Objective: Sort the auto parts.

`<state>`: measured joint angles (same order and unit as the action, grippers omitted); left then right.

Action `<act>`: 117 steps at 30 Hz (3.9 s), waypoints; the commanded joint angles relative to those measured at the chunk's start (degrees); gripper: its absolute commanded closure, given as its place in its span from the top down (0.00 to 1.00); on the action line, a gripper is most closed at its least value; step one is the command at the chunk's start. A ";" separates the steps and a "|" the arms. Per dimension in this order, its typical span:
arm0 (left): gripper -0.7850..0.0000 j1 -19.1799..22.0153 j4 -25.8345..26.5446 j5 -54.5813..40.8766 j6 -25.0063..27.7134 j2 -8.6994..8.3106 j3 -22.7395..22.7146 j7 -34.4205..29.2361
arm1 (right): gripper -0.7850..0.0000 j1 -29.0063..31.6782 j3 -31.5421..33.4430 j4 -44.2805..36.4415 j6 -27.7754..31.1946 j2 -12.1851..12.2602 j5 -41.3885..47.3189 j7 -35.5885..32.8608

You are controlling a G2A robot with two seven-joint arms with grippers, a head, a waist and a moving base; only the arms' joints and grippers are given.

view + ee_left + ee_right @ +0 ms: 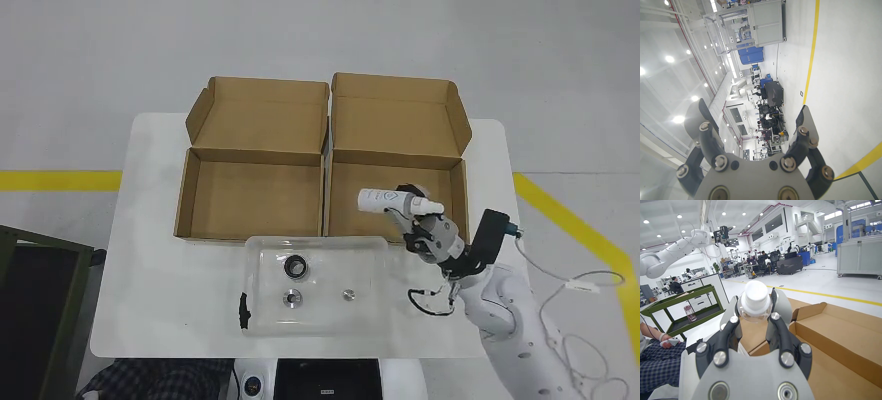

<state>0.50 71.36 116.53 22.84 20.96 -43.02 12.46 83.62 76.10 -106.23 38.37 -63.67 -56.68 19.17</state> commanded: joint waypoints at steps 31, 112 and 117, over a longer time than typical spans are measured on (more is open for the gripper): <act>1.00 0.00 0.00 0.00 0.00 0.00 0.00 0.00 | 0.00 -9.74 -6.50 6.73 -10.02 -1.62 -14.57 -9.58; 1.00 0.00 0.00 0.00 0.00 0.00 0.00 0.00 | 1.00 -4.01 -5.40 -10.87 3.78 -0.04 -20.37 -42.02; 1.00 0.00 0.00 0.00 0.00 0.00 0.00 0.00 | 1.00 -3.54 -7.10 -13.19 5.77 0.27 -23.16 -46.23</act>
<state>0.50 71.36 116.53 22.84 20.96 -43.02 12.46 80.06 69.23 -119.02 43.84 -63.47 -79.17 -26.20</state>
